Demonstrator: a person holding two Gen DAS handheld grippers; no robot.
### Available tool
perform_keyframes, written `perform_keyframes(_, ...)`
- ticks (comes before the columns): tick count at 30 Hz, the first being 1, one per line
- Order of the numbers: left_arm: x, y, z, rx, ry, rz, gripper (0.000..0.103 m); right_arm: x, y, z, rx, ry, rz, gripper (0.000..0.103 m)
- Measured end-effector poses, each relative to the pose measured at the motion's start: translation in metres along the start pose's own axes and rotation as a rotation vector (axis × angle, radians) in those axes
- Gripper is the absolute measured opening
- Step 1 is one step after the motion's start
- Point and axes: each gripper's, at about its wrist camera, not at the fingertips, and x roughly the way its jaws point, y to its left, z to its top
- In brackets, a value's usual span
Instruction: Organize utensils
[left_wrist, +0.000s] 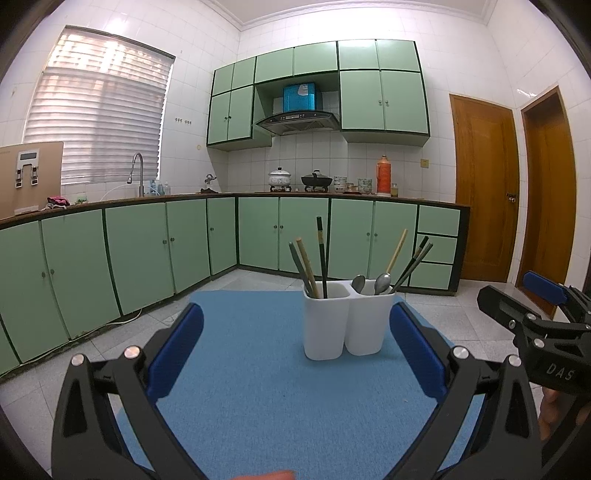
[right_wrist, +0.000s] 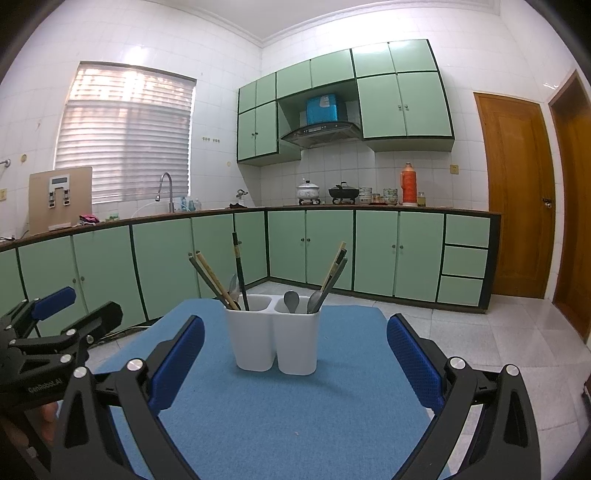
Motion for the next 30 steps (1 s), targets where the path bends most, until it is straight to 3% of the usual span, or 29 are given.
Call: perform_keyframes(30, 0.0021, -0.0007, -0.0004, -0.003, 0.003, -0.002, 0.098, -0.0001, 0.0017, -0.0016, -0.004, 0.005, -0.004, 0.097)
